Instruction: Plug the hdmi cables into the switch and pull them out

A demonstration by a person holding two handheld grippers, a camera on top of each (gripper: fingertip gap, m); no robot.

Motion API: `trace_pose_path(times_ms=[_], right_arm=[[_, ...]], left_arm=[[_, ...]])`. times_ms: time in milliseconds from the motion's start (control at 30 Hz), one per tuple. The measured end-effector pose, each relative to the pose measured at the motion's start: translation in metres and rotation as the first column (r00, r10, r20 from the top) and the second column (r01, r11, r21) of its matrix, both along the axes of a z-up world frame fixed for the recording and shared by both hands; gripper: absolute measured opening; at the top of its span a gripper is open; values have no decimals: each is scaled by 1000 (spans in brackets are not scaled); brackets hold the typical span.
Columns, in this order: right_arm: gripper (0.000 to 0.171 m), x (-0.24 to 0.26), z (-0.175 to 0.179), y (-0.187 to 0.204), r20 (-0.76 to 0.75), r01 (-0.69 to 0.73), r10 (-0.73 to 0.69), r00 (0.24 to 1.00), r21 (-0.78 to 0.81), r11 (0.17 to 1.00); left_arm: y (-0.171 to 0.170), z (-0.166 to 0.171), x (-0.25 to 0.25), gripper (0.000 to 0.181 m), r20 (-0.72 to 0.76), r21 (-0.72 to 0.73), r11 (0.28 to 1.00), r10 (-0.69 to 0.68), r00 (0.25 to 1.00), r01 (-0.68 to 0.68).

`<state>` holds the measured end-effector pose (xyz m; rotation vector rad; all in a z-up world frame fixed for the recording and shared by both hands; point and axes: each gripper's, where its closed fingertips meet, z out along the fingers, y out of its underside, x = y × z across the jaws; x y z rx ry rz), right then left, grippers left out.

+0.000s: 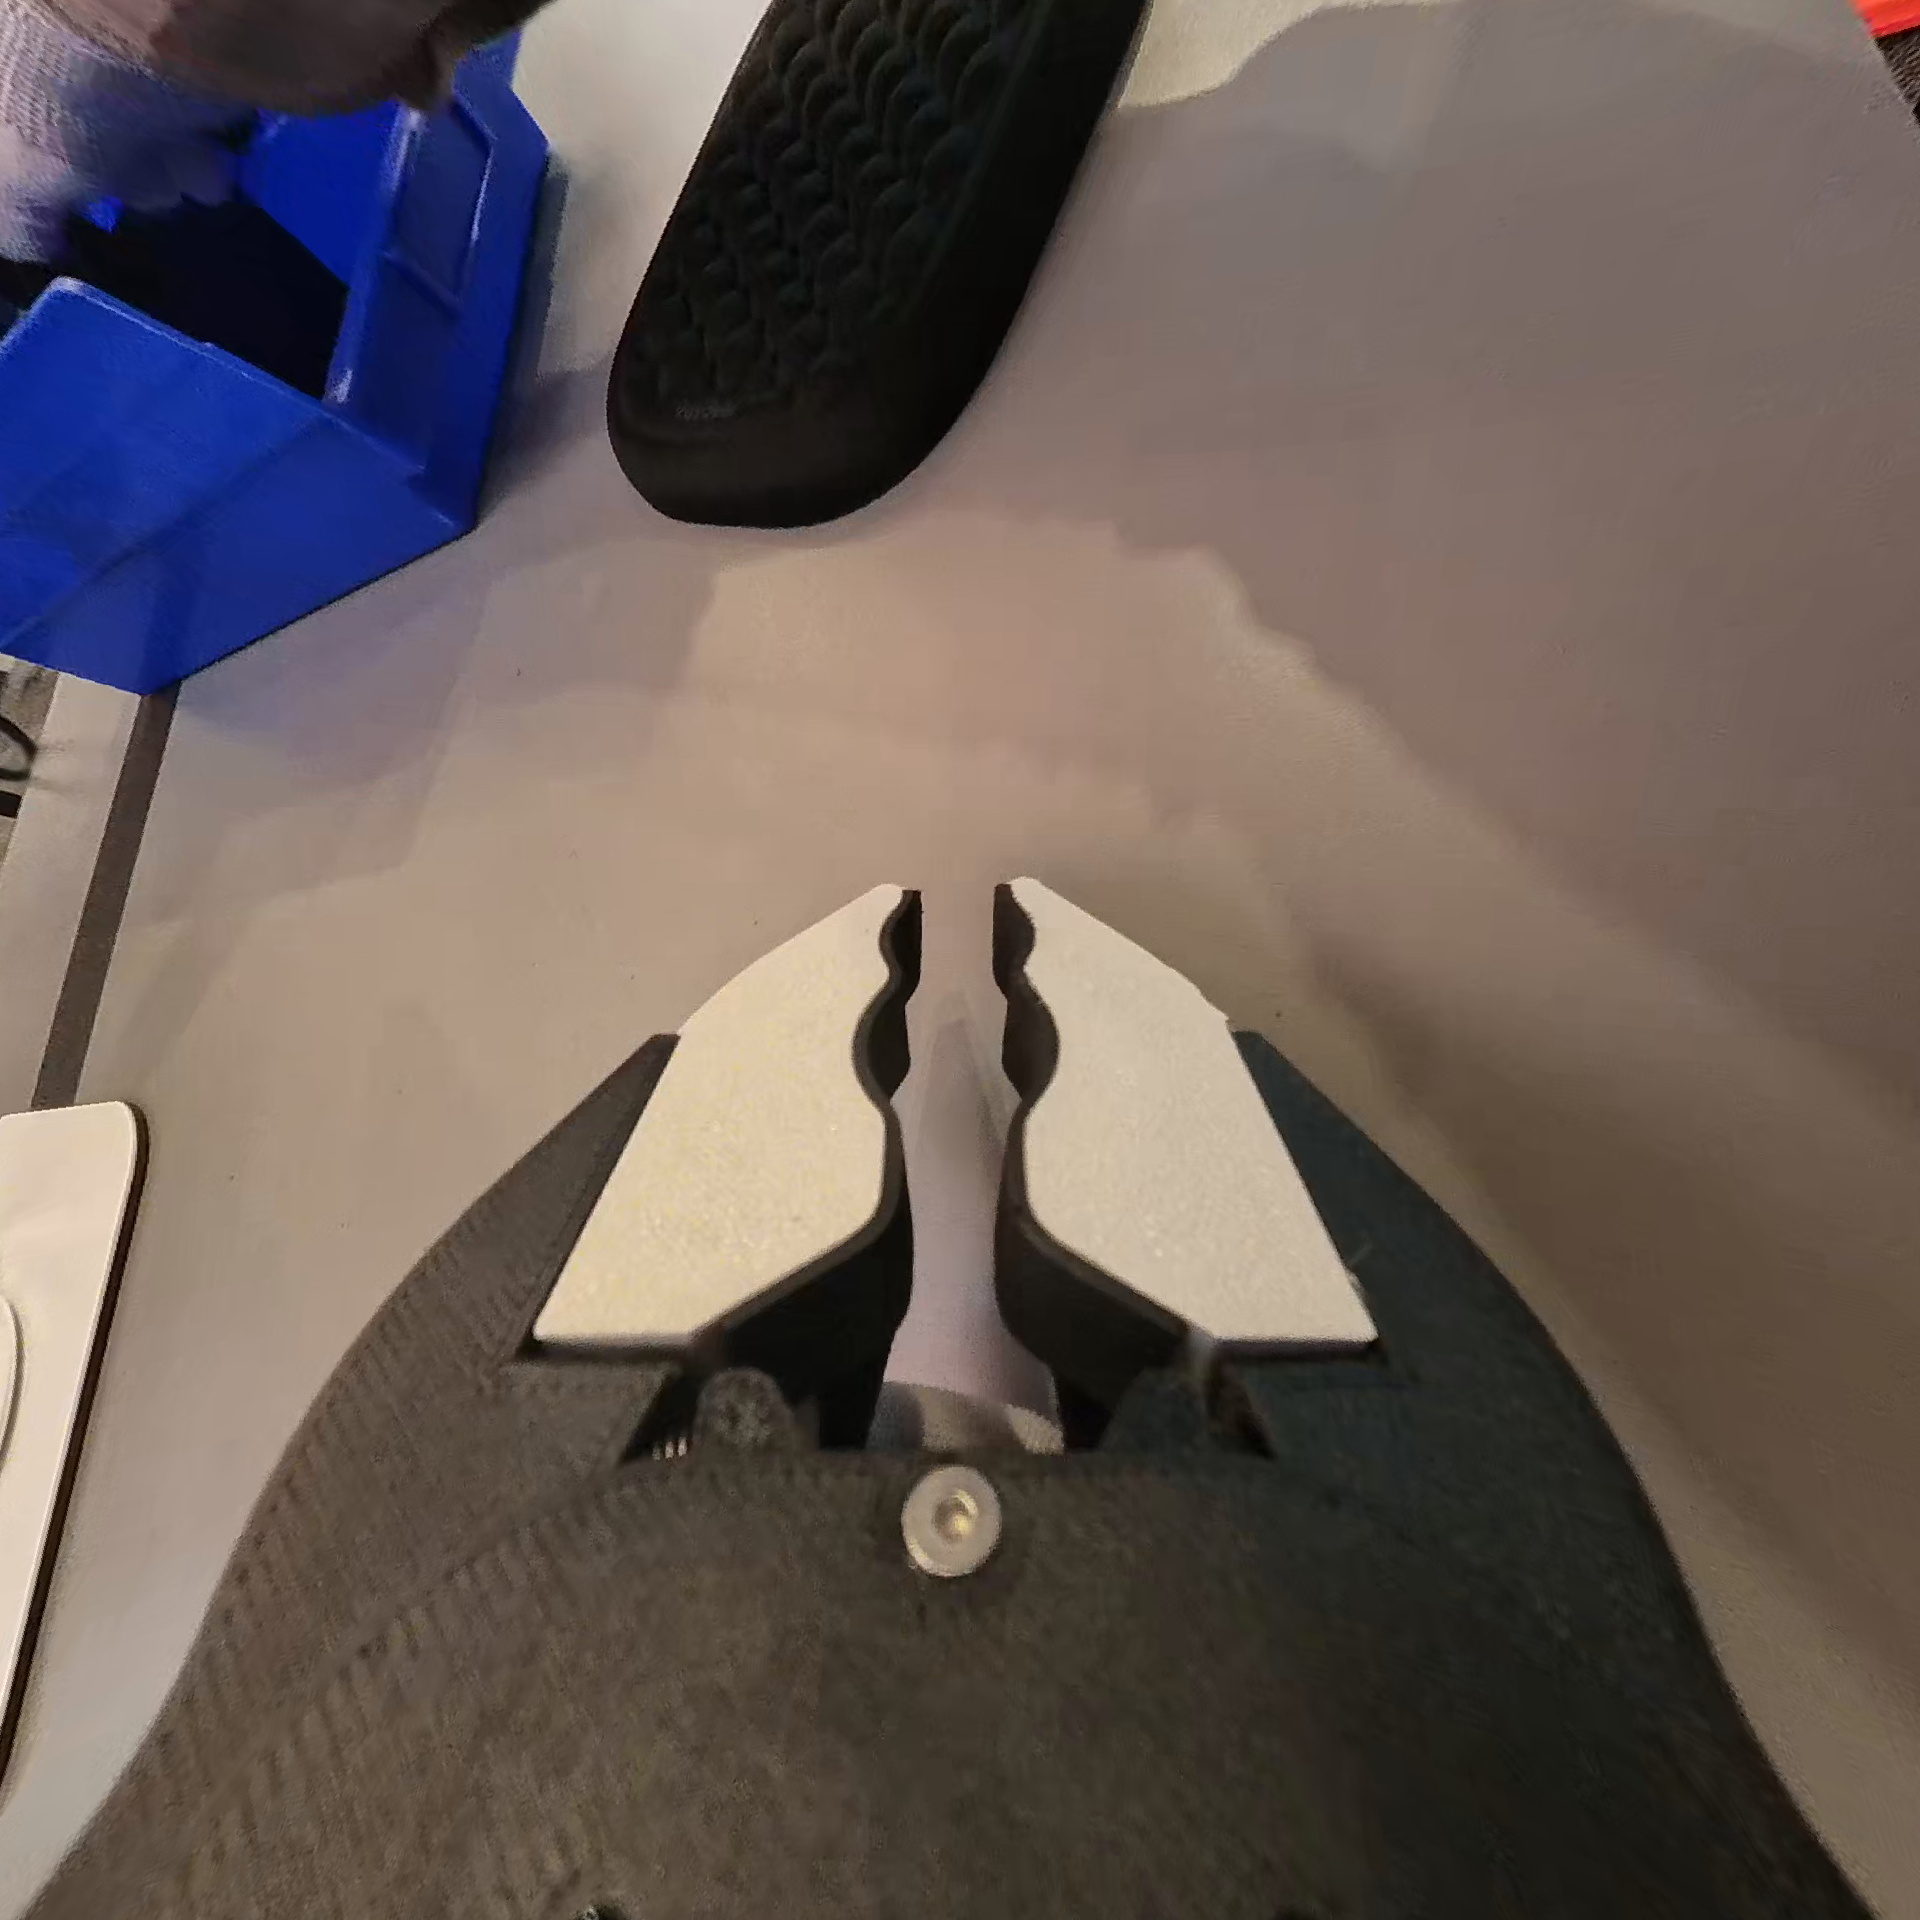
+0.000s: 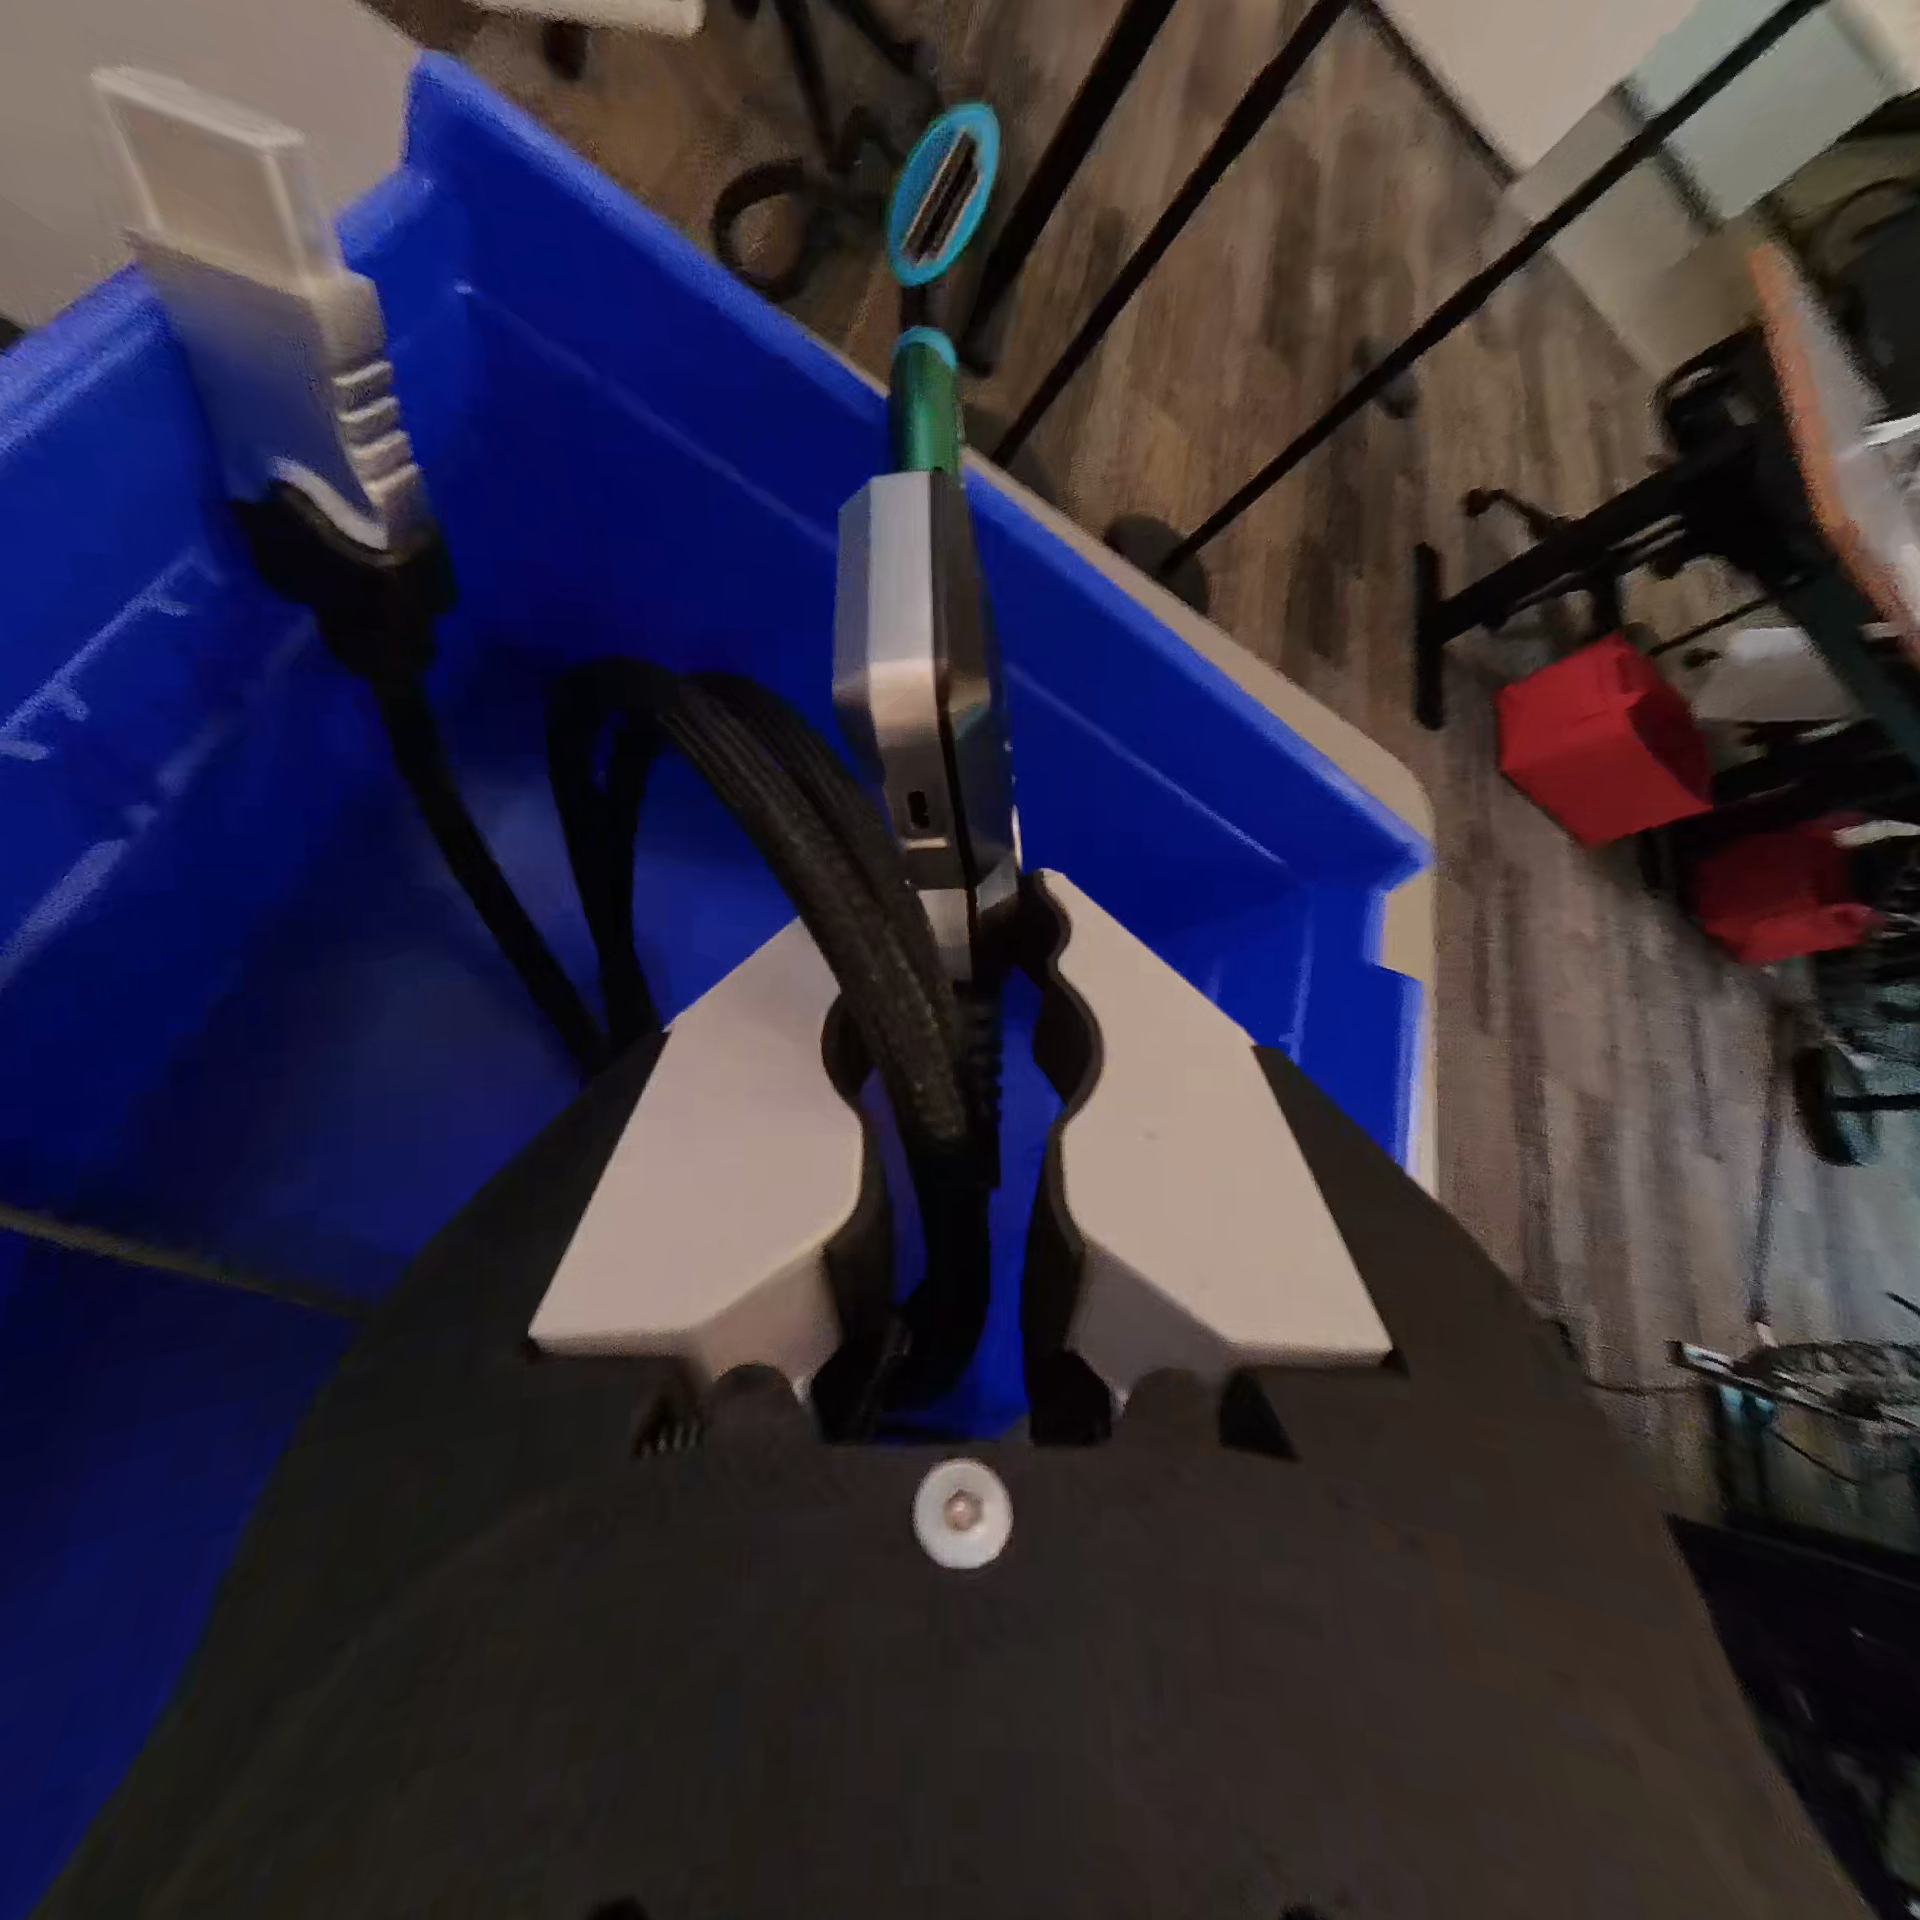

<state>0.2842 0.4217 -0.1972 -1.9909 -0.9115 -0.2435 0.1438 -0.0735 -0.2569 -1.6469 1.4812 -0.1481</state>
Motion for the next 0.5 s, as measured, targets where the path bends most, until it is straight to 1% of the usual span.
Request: trace_pose_path(times_ms=[33, 100, 133, 167, 200, 267, 400, 500], right_arm=[[22, -1, -3, -2, -3, -8, 8, 1000, -36, 999], [22, 4, -12, -6, 17, 11, -9, 1000, -132, 991], [26, 7, -17, -10, 39, 13, -6, 999, -189, 982], [35, 9, -22, -15, 70, 2, 15, 997, -239, 971], [43, 8, -22, -18, 95, -21, 46, 994, -254, 967], [46, 8, -18, -23, 134, -51, 86, 987, -250, 967], [59, 6, 6, -38, 129, -85, 121, 984, -253, 964], [65, 8, 35, -53, 112, -98, 125, 986, -219, 971]], left_arm=[[0, 0, 0, 13, 0, 1, 1000, 0, 1000, 0], [0, 0, 0, 13, -1, 1, 1000, -1, 1000, 1], [0, 0, 0, 13, 0, -1, 1000, -1, 1000, 1], [0, 0, 0, 13, 0, -2, 1000, 0, 1000, 0], [0, 0, 0, 13, 0, -2, 1000, -1, 1000, 1], [0, 0, 0, 12, 0, -3, 1000, -2, 1000, 2], [0, 0, 0, 13, 2, -10, 1000, -1, 1000, 1], [1, 0, 1, 13, 2, -6, 1000, 0, 1000, 0]])
